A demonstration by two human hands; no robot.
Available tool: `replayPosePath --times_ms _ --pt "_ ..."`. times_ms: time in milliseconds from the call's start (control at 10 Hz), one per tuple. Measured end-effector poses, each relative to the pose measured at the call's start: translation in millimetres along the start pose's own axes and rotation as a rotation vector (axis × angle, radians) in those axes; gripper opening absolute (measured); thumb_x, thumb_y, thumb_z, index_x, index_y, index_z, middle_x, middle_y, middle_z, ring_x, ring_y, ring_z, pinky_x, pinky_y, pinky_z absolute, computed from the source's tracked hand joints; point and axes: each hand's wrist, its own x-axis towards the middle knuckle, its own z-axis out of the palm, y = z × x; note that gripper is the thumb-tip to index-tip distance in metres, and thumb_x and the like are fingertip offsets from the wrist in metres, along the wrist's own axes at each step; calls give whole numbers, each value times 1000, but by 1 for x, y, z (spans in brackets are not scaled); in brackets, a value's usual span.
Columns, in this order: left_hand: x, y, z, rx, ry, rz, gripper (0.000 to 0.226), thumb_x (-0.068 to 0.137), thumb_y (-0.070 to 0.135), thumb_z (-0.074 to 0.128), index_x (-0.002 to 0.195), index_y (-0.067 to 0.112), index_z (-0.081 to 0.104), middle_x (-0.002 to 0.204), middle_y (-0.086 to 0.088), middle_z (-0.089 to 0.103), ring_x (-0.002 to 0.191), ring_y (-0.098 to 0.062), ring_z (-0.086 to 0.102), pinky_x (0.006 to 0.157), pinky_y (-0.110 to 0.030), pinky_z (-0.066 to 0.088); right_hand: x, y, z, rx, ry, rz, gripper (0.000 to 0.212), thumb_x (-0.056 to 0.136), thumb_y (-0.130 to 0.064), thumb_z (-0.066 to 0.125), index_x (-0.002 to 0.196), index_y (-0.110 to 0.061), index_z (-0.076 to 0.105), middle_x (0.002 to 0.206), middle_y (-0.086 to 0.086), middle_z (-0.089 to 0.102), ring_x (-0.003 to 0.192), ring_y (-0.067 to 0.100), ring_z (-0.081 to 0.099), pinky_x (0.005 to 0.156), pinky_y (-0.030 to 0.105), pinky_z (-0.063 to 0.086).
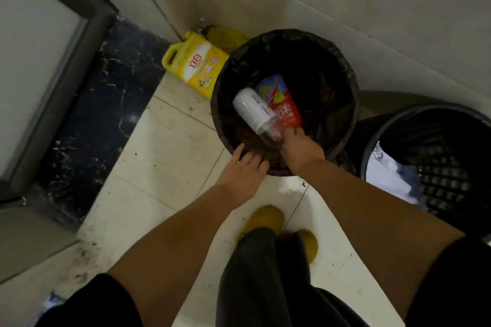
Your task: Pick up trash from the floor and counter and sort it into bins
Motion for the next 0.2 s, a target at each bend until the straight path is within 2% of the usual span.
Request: replayPosePath --times_ms 100,200 --pt "5 -2 -17 -6 -108 -48 41 96 15 41 137 10 40 138 -13 48 133 -31 39 123 -49 8 -10 1 -19 -83 -82 13 46 92 -14 51 135 -8 36 134 18 43 120 39 48 95 46 45" --pt "3 -3 -43 -8 -193 -66 44 99 23 39 141 11 34 143 -14 42 136 -31 35 120 -50 14 -30 10 -49 -73 -69 24 44 93 -17 51 134 -8 38 131 19 46 118 39 49 96 47 45"
